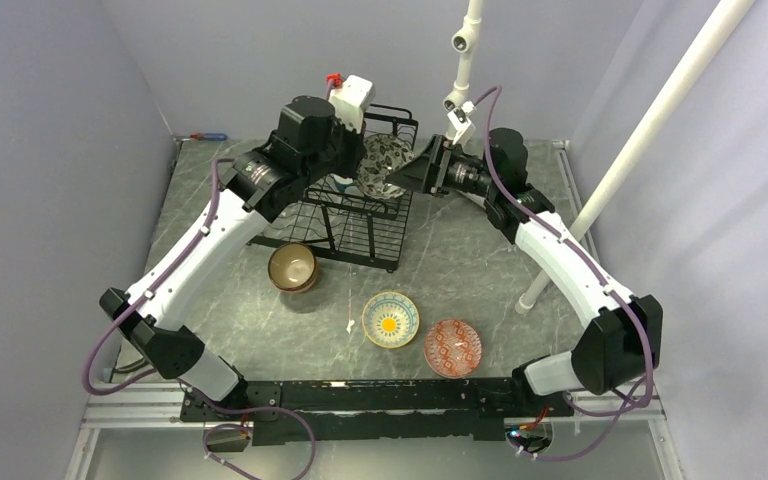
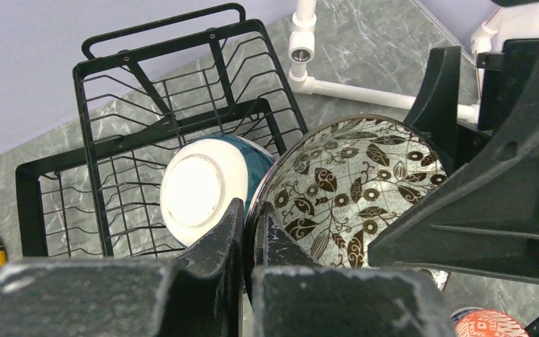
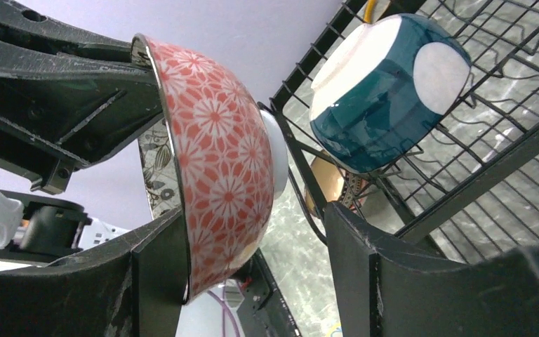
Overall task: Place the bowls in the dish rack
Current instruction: Adjust the bowl.
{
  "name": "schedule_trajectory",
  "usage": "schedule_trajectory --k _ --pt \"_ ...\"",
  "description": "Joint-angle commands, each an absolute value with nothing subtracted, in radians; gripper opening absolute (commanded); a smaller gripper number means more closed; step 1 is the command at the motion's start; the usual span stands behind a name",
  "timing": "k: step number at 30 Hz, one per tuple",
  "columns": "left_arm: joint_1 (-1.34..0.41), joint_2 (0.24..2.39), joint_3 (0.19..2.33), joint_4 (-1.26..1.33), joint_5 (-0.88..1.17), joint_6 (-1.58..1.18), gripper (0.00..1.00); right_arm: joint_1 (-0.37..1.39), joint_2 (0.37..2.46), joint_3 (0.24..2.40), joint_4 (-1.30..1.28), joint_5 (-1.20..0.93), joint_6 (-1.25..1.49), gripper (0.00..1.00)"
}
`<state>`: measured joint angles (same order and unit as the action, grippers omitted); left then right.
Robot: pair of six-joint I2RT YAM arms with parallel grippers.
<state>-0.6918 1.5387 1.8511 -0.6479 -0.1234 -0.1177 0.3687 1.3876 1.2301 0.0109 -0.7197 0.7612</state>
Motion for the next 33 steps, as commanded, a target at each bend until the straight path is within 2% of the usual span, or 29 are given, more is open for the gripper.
schedule_trajectory --k 1,3,4,7,10,14,17,19,23,25,30,33 --pt "-0.722 1.53 1.88 -0.523 -0.122 -0.103 0.03 0.365 1.417 1.224 0.085 -0.756 0.795 0.66" --pt "-0.733 1.542 1.889 -0.527 -0.135 -0.09 0.03 0.365 1.423 1.222 0.086 -0.758 0.795 0.58" --pt "-0.736 1.544 1.89 -0.528 -0.143 -0.083 0.03 0.365 1.427 1.225 0.085 -0.762 0.797 0.51" --pt "-0.746 1.552 1.89 -0.524 -0.159 -0.065 0.03 0.365 1.443 1.236 0.068 -0.763 0.792 0.22" --pt "-0.75 1.56 1.89 -0.522 -0.166 -0.06 0.03 0.365 1.455 1.239 0.057 -0.76 0.775 0.02" --pt "-0.753 1.572 1.889 -0.532 -0.168 -0.069 0.09 0.361 1.463 1.237 0.064 -0.751 0.758 0.0" --pt "-0.753 1.572 1.888 -0.549 -0.17 -0.092 0.25 0.351 1.46 1.227 0.085 -0.743 0.747 0.0" --pt "-0.752 1.569 1.894 -0.573 -0.166 -0.121 0.42 0.343 1.45 1.219 0.1 -0.744 0.741 0.0" --pt "-0.752 1.55 1.884 -0.62 -0.134 -0.219 0.91 0.331 1.415 1.218 0.092 -0.744 0.695 0.0" --pt "-0.748 1.536 1.864 -0.634 -0.063 -0.262 0.94 0.327 1.393 1.208 0.111 -0.758 0.684 0.0" --pt "-0.711 1.51 1.81 -0.668 0.096 -0.402 0.94 0.324 1.335 1.187 0.12 -0.789 0.634 0.0" --pt "-0.644 1.48 1.72 -0.613 0.314 -0.507 0.94 0.322 1.313 1.175 0.122 -0.82 0.605 0.0"
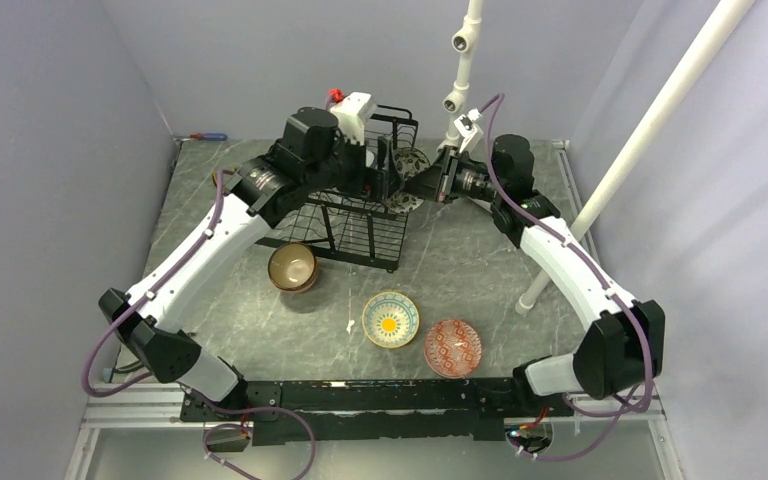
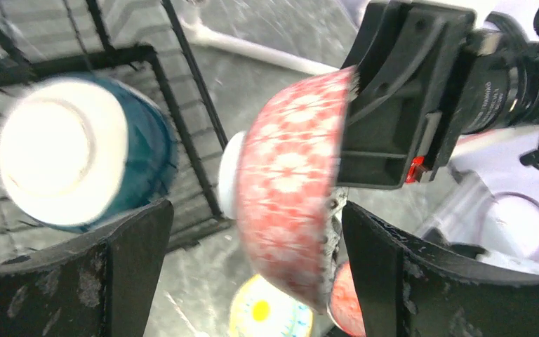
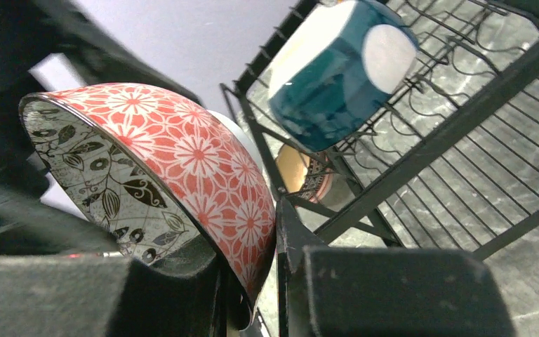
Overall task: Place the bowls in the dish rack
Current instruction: Adjust the bowl.
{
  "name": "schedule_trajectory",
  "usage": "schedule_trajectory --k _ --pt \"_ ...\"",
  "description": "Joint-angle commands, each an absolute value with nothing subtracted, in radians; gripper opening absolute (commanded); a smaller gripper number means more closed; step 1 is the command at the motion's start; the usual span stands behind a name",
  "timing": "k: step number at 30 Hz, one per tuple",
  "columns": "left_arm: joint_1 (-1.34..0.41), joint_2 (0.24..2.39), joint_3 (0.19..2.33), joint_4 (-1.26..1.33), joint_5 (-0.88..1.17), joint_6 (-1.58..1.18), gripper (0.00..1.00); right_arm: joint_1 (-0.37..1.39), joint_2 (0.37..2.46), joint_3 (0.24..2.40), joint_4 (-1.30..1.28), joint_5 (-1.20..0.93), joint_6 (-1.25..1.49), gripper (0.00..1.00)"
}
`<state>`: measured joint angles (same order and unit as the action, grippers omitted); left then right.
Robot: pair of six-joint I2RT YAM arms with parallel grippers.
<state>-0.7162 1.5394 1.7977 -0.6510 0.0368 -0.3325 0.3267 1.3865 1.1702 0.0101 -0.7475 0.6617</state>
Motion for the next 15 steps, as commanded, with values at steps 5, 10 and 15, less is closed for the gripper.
schedule_trajectory --k 5,10,15 --pt "-0.573 1.431 1.561 -0.395 0.592 -0.633 0.94 0.323 1.297 1.164 0.136 -0.885 0.582 0.0" --pt "-0.572 1.432 1.561 -0.377 0.622 -0.638 0.9 0.324 1.293 1.16 0.122 -0.888 0.578 0.0" --pt "-0.572 1.452 1.579 -0.359 0.654 -0.64 0.82 0.325 1.298 1.16 0.124 -0.892 0.588 0.0"
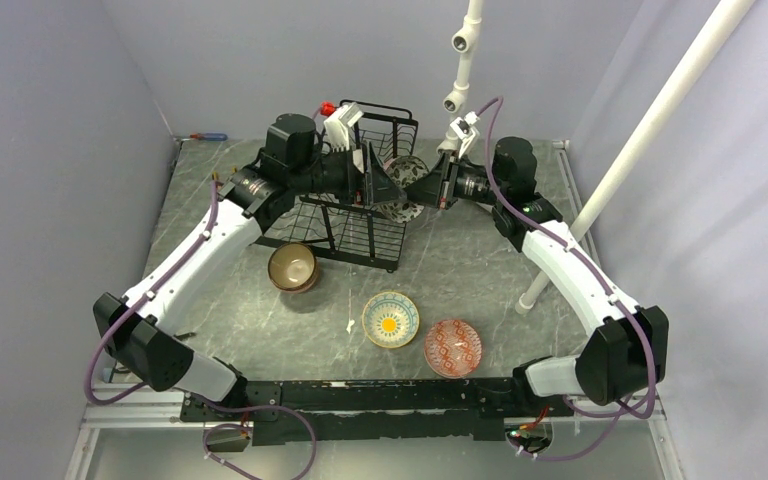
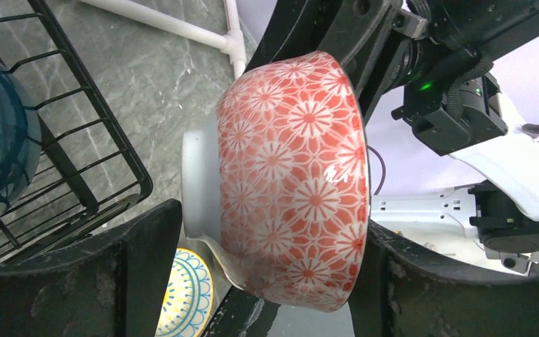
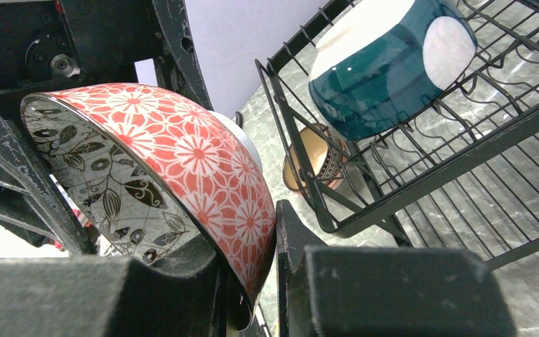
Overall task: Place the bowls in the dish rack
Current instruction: Adjust the bowl.
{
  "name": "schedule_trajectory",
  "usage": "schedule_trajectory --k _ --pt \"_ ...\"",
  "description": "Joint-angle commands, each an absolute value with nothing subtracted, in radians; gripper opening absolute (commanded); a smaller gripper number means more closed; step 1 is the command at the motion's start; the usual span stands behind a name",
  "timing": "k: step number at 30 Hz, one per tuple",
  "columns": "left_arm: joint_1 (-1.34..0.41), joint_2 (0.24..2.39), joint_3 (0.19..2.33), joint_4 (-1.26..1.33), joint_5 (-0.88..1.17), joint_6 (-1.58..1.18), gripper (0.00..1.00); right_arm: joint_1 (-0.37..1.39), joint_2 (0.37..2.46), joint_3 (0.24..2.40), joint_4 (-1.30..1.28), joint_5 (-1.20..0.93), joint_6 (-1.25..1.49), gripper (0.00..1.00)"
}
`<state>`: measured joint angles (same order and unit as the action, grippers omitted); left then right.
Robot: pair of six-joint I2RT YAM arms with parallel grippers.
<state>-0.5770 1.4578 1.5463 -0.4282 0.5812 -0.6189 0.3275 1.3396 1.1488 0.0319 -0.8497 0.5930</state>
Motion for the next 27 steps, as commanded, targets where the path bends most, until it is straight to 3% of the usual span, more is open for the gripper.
schedule_trajectory --k 1,6,9,15,17,21,27 --pt "-0.574 1.457 1.584 -0.36 0.656 -0.64 0.81 0.324 1.298 1.16 0.124 -0.896 0.589 0.0" --pt "-0.572 1.48 1.607 -0.365 0.649 -0.625 0.76 0.325 1.305 1.167 0.106 -0.891 0.59 0.0" --pt "-0.572 1.487 1.621 -0.375 0.634 -0.614 0.59 0.325 1.31 1.166 0.104 -0.887 0.594 0.0" --pt "-0.572 1.502 1.648 -0.403 0.621 -0.6 0.12 0.322 1.32 1.168 0.101 -0.881 0.602 0.0" --pt "-0.572 1.502 1.658 -0.418 0.598 -0.595 0.03 0.323 1.323 1.171 0.1 -0.876 0.603 0.08" --pt "-0.572 1.499 1.678 -0.446 0.526 -0.567 0.03 0.321 1.331 1.172 0.104 -0.856 0.606 0.26" --pt "-0.568 1.494 1.711 -0.459 0.4 -0.531 0.03 0.303 1.374 1.198 0.108 -0.833 0.613 0.38"
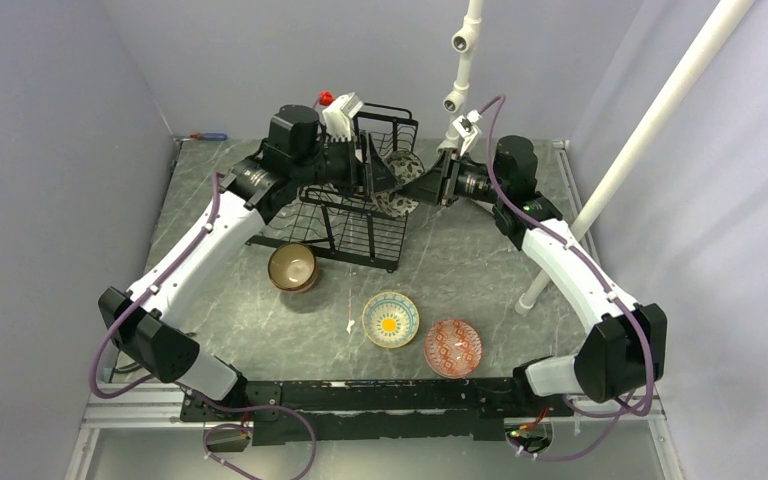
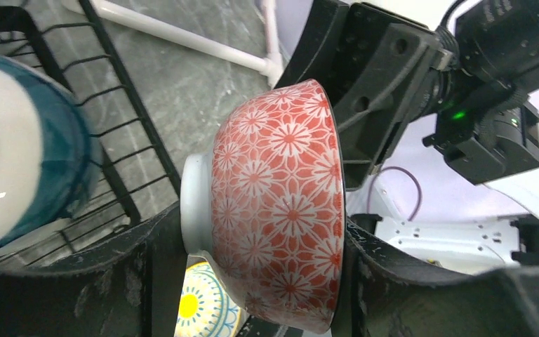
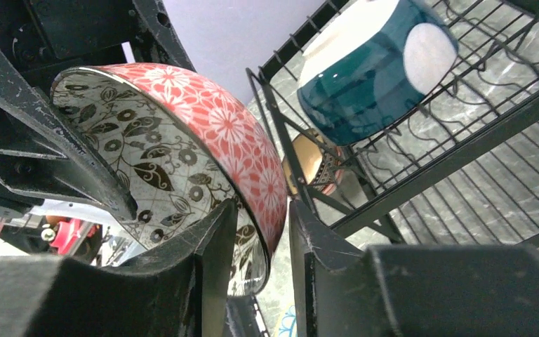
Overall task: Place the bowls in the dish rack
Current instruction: Adjust the bowl.
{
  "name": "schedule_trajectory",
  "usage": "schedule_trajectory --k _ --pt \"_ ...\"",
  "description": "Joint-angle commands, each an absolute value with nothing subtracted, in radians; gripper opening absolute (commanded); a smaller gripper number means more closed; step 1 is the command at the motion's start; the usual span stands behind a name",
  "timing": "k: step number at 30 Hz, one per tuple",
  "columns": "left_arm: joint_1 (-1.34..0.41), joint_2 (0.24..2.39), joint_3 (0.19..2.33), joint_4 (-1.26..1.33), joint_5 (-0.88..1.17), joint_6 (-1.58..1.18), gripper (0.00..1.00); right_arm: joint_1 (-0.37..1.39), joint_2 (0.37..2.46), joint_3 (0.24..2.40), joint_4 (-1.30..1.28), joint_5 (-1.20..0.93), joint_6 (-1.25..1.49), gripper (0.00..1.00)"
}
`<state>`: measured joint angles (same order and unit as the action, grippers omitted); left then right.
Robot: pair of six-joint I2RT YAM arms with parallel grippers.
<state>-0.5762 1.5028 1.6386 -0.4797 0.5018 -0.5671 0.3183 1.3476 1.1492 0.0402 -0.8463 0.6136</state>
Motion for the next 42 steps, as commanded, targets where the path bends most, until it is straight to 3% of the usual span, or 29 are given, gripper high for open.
schedule_trajectory --k 1,8,14,22,39,42 --pt "-0.564 1.499 1.723 -0.467 0.38 -0.522 0.03 0.296 1.383 1.207 0.112 -0.832 0.617 0.38" --pt "-0.536 1.557 1.85 -0.503 0.284 -0.466 0.03 0.274 1.478 1.307 0.146 -0.815 0.649 0.53" --pt "-0.531 1.649 1.988 -0.559 0.184 -0.379 0.03 0.253 1.561 1.371 0.194 -0.838 0.693 0.6" --pt "-0.531 1.697 1.995 -0.488 0.029 -0.298 0.03 0.231 1.641 1.472 0.17 -0.853 0.699 0.6" --pt "-0.532 1.815 2.084 -0.442 -0.065 -0.176 0.03 0.212 1.589 1.368 0.122 -0.828 0.647 0.64" --pt "-0.532 1.826 2.097 -0.453 -0.06 -0.173 0.03 0.213 1.596 1.378 0.159 -0.857 0.675 0.72"
